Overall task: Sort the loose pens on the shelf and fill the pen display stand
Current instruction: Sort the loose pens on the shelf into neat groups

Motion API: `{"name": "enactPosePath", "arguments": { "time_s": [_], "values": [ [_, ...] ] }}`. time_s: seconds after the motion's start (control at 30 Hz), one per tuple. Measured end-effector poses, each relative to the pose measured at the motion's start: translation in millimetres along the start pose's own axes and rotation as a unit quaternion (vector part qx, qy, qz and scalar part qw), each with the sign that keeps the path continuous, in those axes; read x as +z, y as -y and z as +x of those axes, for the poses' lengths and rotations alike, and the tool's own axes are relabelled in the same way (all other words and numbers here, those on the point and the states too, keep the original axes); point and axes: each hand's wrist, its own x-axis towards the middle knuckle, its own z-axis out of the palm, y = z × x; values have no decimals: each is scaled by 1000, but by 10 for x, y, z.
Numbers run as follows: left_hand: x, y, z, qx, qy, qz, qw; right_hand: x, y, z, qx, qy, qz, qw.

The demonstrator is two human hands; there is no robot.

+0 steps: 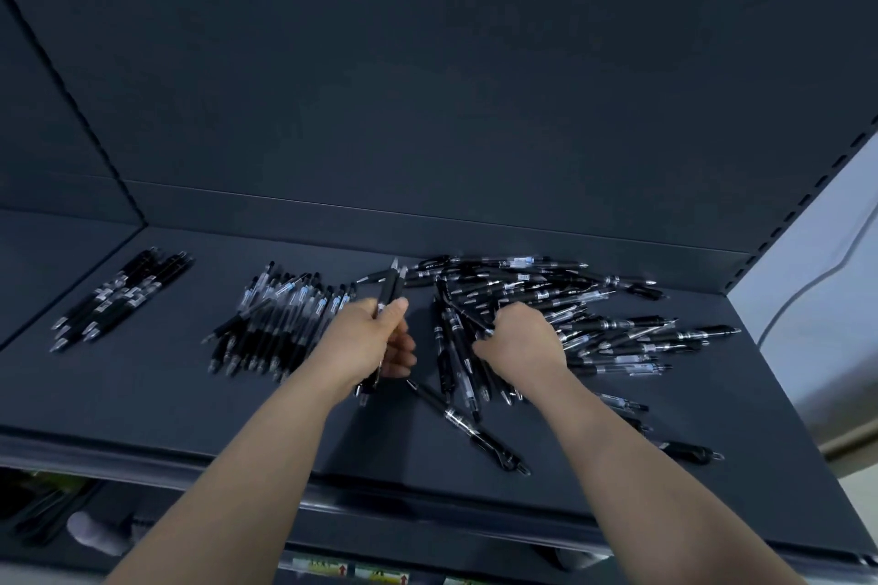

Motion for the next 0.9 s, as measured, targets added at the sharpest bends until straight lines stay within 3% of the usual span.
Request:
{"name": "enactPosePath", "arguments": {
  "time_s": [0.1, 0.37, 0.67, 0.9],
  "values": [
    [52, 63, 63, 3, -17, 74, 997, -30, 0, 40, 19, 12, 25, 999],
    [255, 40, 239, -25, -21, 150, 988, -138, -153, 74, 47, 27, 259, 964],
    [372, 27, 387, -40, -12, 128, 991, -163, -115, 152, 46, 66, 339, 937],
    [29, -45, 404, -11, -62, 57, 996, -130, -45, 238, 48, 90, 357, 928]
  ]
}}
